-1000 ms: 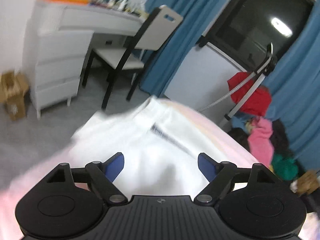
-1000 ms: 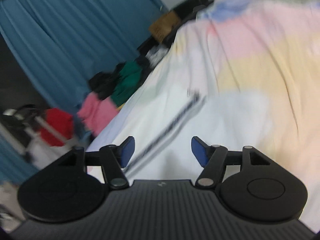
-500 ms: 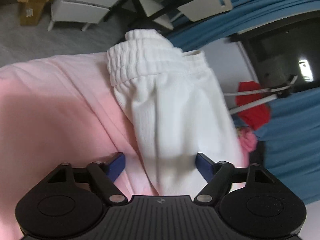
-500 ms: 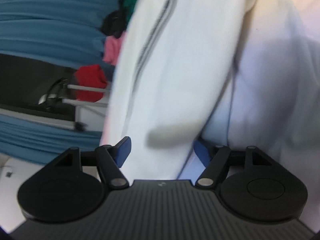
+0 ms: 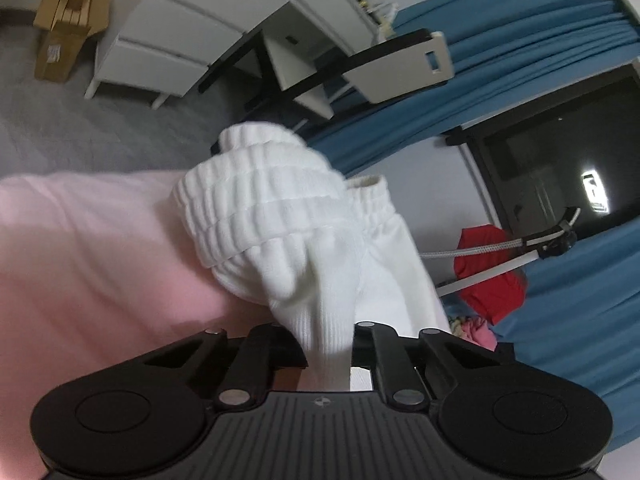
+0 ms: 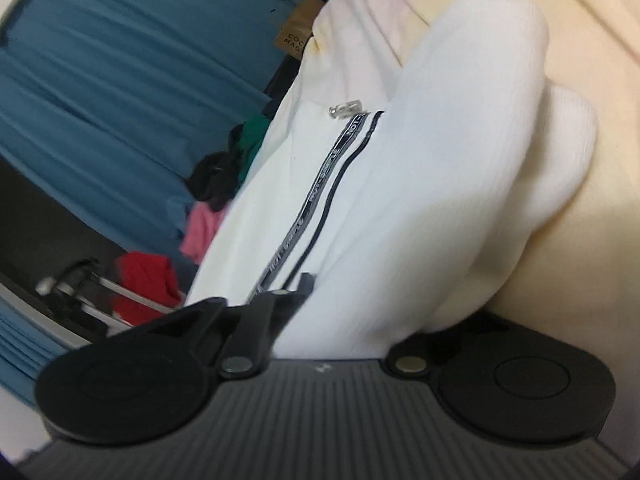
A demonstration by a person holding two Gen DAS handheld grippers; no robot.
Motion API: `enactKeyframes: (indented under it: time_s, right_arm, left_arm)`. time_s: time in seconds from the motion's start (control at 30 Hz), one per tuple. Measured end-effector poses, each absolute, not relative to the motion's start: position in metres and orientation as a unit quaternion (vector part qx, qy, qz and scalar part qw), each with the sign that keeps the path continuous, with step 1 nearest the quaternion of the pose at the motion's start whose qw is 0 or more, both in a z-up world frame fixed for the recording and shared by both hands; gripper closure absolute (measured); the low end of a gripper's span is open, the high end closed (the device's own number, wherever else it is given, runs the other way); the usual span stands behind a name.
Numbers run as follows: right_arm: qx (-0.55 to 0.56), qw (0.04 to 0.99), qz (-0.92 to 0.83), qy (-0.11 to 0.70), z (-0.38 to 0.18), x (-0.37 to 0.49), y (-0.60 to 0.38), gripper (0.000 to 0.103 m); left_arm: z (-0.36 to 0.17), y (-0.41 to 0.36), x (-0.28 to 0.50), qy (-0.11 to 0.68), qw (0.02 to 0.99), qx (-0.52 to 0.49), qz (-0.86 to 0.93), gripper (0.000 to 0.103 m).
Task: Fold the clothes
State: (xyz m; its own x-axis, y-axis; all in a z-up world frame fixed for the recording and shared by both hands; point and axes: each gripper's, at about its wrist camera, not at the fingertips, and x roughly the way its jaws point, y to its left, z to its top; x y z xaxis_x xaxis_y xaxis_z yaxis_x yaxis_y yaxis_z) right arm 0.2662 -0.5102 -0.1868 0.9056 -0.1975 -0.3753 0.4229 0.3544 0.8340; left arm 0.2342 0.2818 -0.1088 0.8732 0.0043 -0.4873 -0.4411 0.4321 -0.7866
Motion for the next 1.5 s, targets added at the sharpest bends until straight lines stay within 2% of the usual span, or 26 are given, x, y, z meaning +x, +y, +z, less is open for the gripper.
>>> enactKeyframes:
  time_s: [0.37,0.67,0.77,0.93,1.03,1.2,1.23,1.3,1.33,1.4,1.47,1.5]
  right_arm:
    - [0.569,0.798,-0.168,0.11,-0.159,0.196,-0.513,0.09]
    - [0.589,0.781,-0.146,0.148,-0.137,0.128,-0.514,0.09]
    - [0.596,0.775,-0.139,0.161,-0.13,0.106,-0.515,0.09]
    - [0.64,0.723,-0.156,0.208,-0.175,0.094,-0.525,0.09]
    - [0.661,0.705,-0.148,0.209,-0.188,0.09,-0.527,0.089]
    - [0.626,0.732,-0.151,0.222,-0.176,0.086,-0.519,0.088]
    - [0.632,0.727,-0.153,0.22,-0.176,0.086,-0.52,0.087]
    - [0.644,0.718,-0.154,0.215,-0.179,0.082,-0.519,0.086]
    - [0.647,0.716,-0.154,0.213,-0.18,0.079,-0.518,0.085]
    - [0.646,0.719,-0.152,0.207,-0.179,0.081,-0.519,0.074]
    - [0.641,0.728,-0.149,0.192,-0.175,0.082,-0.518,0.051]
    - [0.638,0.733,-0.147,0.183,-0.174,0.085,-0.518,0.048]
  left_arm:
    - [-0.047,0.286,0.151,0.186,0.845,-0.49,0.105,0.095]
    - [-0.024,0.318,0.033,0.169,0.809,-0.554,0.097,0.095]
    - [-0.031,0.327,0.011,0.208,0.807,-0.54,0.118,0.094]
    - [-0.054,0.334,0.002,0.293,0.789,-0.517,0.154,0.092]
    - [-0.052,0.335,-0.005,0.309,0.793,-0.501,0.157,0.082]
    - [-0.035,0.312,-0.02,0.329,0.825,-0.429,0.167,0.054]
    - [-0.029,0.304,-0.022,0.331,0.833,-0.409,0.172,0.051]
    - [-0.014,0.286,-0.028,0.324,0.848,-0.371,0.194,0.037]
    - [-0.007,0.277,-0.032,0.318,0.856,-0.352,0.207,0.033]
    - [0.007,0.259,-0.043,0.291,0.876,-0.314,0.223,0.022]
    - [0.016,0.241,-0.054,0.265,0.898,-0.273,0.22,0.021]
    - [0.02,0.232,-0.058,0.255,0.908,-0.254,0.214,0.021]
